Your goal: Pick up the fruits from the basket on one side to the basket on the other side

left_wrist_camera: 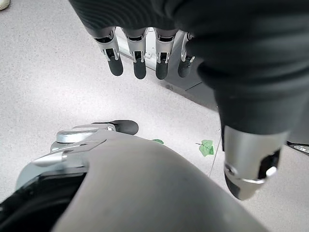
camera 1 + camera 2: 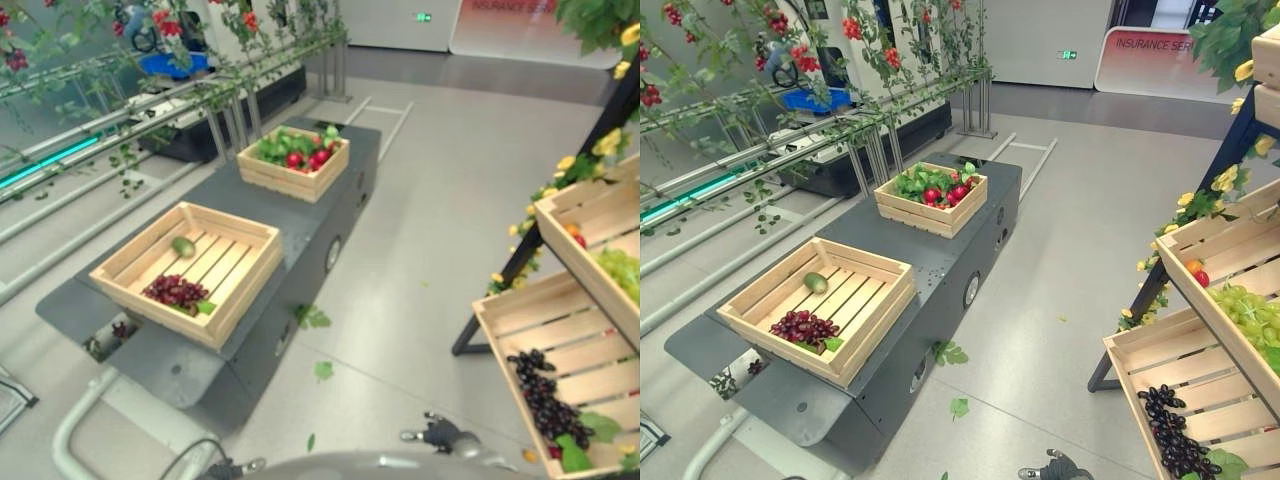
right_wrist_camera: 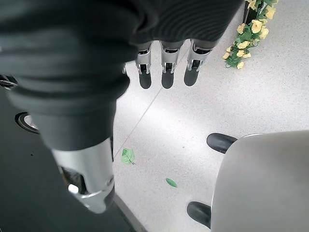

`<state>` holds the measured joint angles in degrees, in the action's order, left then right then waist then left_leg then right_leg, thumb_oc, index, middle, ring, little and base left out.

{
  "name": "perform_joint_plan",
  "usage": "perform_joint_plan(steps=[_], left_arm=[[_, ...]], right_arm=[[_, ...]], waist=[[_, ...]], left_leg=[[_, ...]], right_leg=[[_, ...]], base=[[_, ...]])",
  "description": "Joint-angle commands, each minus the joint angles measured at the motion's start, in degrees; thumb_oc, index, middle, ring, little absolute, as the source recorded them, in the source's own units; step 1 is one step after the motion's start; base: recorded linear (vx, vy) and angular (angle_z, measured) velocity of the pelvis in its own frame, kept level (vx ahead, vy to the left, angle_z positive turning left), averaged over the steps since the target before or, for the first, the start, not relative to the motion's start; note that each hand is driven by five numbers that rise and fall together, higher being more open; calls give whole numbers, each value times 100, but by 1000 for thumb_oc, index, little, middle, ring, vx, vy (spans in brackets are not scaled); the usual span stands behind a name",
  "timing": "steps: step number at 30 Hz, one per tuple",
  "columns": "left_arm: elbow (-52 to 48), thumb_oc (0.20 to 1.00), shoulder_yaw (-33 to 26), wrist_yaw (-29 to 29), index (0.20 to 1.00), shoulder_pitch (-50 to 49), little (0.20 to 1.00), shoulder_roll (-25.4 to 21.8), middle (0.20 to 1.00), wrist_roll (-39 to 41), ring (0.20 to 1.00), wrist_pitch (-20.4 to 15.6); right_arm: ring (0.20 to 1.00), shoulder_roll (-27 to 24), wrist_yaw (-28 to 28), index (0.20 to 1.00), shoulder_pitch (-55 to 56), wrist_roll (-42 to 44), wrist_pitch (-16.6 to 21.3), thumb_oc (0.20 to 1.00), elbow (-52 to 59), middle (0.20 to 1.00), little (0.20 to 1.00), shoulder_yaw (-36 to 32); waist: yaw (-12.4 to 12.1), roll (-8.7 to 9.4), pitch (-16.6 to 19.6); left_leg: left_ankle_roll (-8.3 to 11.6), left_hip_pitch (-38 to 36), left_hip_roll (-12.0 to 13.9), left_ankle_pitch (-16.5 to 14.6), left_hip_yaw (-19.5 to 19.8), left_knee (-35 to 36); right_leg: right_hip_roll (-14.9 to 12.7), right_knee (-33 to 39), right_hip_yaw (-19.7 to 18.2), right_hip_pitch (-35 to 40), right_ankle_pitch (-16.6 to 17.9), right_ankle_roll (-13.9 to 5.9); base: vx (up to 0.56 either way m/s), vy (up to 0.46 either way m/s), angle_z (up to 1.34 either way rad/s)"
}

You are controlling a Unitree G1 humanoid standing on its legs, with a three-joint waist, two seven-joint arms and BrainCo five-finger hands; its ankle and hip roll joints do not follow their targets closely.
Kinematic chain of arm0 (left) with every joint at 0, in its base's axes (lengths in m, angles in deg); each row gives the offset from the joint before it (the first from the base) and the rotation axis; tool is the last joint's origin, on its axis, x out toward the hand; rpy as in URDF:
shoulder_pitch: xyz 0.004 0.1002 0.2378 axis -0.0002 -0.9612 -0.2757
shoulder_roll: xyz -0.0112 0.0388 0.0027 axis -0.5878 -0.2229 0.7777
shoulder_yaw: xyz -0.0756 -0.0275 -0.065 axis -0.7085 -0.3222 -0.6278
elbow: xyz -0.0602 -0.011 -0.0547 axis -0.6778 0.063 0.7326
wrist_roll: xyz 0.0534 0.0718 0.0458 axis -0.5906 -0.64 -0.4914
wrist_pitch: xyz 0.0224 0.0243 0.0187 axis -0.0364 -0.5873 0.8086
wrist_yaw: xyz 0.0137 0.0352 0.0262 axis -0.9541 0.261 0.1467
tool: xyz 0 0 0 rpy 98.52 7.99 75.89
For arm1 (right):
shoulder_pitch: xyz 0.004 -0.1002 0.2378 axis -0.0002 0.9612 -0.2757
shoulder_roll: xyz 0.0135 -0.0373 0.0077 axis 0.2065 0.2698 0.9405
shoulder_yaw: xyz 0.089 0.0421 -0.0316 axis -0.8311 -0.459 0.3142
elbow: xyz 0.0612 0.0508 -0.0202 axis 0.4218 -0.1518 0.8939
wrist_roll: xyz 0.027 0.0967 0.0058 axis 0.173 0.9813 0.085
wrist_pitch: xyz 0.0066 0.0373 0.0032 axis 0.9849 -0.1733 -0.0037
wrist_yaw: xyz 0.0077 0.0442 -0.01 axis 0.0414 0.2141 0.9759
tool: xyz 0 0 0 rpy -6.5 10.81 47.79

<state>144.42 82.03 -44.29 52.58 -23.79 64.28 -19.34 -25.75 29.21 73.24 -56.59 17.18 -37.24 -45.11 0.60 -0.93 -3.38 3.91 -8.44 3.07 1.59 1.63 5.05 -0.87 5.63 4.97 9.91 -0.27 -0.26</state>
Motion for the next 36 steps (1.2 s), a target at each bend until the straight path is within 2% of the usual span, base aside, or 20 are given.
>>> perform_joint_plan(steps=[1, 12, 18, 36], left_arm=[[550, 1000, -75, 30, 1000, 517, 1000, 212, 1000, -13, 1000, -70], [573, 1000, -31, -42, 1000, 532, 1000, 199, 1000, -153, 1000, -53], [467, 1000, 459, -249, 1000, 646, 1000, 226, 1000, -847, 1000, -47], [418, 1000, 534, -396, 1000, 793, 1000, 219, 1000, -898, 1000, -59]], right_arm=[[1000, -60, 25, 1000, -407, -83, 105, 1000, -334, 1000, 1000, 1], [1000, -70, 57, 1000, -326, -149, 96, 1000, -311, 1000, 1000, 27], [1000, -53, 13, 1000, -311, -246, 104, 1000, -292, 1000, 1000, 129], [1000, -188, -102, 1000, -431, -167, 136, 1000, -228, 1000, 1000, 115]], waist=[[-22, 110, -42], [-9, 154, -90], [42, 161, -138], [110, 58, -452]], left_leg=[[-60, -194, -81, -512, -7, -84], [-72, -210, -99, -537, -30, -57], [-92, -244, -107, -575, -50, -43], [2, 79, -10, -382, -17, -65]], right_leg=[[-232, -134, 249, 44, -220, -426], [-261, -140, 235, 35, -209, -448], [-272, -198, 214, 27, -241, -468], [-190, -207, 204, -302, -183, -409]], base=[[0, 0, 0], [3, 2, 0], [0, 0, 0], [-30, -27, 0]])
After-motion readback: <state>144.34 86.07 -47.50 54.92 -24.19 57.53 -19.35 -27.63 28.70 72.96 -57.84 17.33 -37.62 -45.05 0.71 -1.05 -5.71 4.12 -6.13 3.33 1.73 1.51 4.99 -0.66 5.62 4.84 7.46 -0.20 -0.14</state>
